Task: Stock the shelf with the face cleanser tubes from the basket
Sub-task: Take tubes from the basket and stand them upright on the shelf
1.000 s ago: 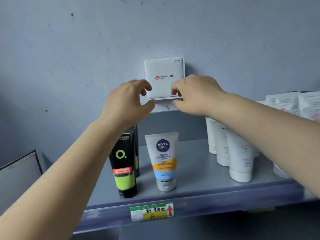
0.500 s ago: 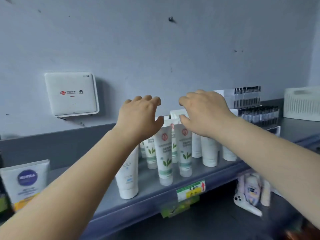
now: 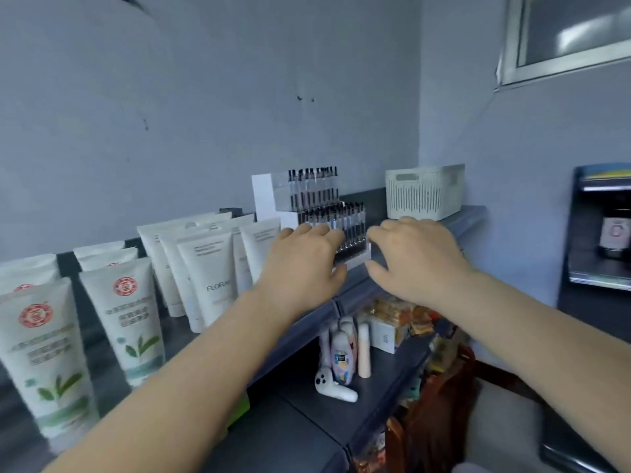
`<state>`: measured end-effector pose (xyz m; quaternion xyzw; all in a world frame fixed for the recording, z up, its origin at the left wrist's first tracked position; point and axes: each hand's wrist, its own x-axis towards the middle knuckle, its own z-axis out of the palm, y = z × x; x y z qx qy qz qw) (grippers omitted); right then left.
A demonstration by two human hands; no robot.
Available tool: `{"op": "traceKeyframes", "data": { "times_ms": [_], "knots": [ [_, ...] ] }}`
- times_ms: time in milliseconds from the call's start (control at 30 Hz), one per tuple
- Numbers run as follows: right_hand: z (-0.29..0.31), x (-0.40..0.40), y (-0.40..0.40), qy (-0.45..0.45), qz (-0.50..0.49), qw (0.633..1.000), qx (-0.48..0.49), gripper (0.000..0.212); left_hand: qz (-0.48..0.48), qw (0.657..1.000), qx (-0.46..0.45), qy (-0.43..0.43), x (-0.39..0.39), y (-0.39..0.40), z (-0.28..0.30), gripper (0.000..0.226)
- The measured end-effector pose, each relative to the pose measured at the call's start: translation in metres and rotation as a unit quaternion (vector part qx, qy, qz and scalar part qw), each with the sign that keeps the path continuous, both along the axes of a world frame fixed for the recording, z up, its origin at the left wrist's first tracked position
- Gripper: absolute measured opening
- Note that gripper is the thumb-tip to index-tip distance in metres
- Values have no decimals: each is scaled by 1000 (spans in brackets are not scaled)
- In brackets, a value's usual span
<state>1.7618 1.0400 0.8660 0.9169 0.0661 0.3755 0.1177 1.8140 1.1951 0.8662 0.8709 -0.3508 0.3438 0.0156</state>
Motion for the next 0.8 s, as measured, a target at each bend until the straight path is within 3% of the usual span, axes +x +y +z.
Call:
{"op": "traceKeyframes", "data": {
  "times_ms": [267,500,800],
  "knots": [
    [-64,-2,-95,76,-123,989,28,25,-78,991,96,46,34,-112,-61,38],
    [-127,12,-165,167,-223,958,69,35,-168,974,110,102,71,-201,-129,43],
    [-237,10,-236,256,-323,897,158,30,-264,919,167,242,92,-293,-244,37]
  ]
}}
